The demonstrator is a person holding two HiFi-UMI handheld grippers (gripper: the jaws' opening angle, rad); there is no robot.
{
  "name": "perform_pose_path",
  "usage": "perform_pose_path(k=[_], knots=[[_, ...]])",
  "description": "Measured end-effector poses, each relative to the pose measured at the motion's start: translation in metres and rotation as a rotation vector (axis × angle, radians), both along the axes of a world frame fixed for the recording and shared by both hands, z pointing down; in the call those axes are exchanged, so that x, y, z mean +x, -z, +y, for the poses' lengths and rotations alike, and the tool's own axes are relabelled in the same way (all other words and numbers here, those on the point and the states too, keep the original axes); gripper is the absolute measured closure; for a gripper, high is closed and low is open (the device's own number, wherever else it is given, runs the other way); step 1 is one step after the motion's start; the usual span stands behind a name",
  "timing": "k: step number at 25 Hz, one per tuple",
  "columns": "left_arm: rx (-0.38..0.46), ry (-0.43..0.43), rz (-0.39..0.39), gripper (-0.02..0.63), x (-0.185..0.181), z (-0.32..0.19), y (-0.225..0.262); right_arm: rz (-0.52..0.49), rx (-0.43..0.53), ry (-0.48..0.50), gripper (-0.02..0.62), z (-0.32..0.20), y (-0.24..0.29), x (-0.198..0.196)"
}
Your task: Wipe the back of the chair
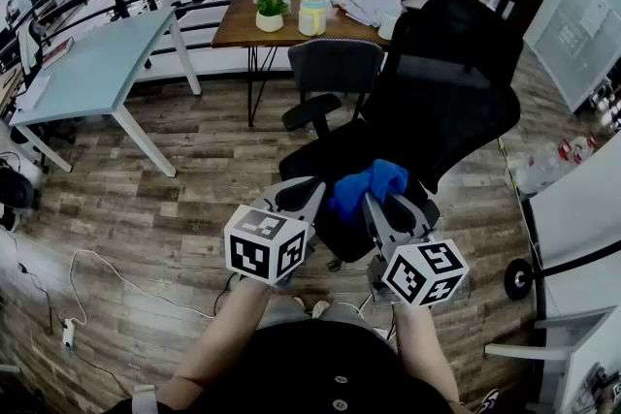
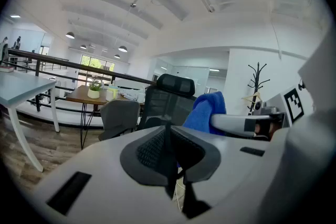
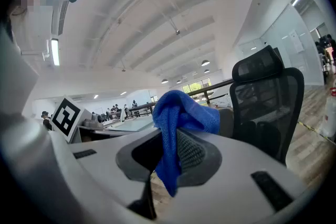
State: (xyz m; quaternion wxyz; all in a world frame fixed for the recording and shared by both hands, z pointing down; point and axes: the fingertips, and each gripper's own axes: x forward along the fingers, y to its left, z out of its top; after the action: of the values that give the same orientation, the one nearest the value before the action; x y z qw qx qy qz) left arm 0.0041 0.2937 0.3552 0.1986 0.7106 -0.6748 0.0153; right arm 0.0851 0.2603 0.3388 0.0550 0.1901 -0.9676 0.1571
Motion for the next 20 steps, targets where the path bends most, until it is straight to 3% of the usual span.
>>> perform_pose_path(k=[7,20], knots=[[0.008,0.010,0.011,0.568,0.002,-0.002,-0.002,0.031,0.030,0.019,0.525,0.003,-0.004,-0.005],[0.001,0.030,0.024,0.568,0.003,-0.027,-0.011,0.016,-0.028,0.059,0.523,-0.017,-0.012,0.001]])
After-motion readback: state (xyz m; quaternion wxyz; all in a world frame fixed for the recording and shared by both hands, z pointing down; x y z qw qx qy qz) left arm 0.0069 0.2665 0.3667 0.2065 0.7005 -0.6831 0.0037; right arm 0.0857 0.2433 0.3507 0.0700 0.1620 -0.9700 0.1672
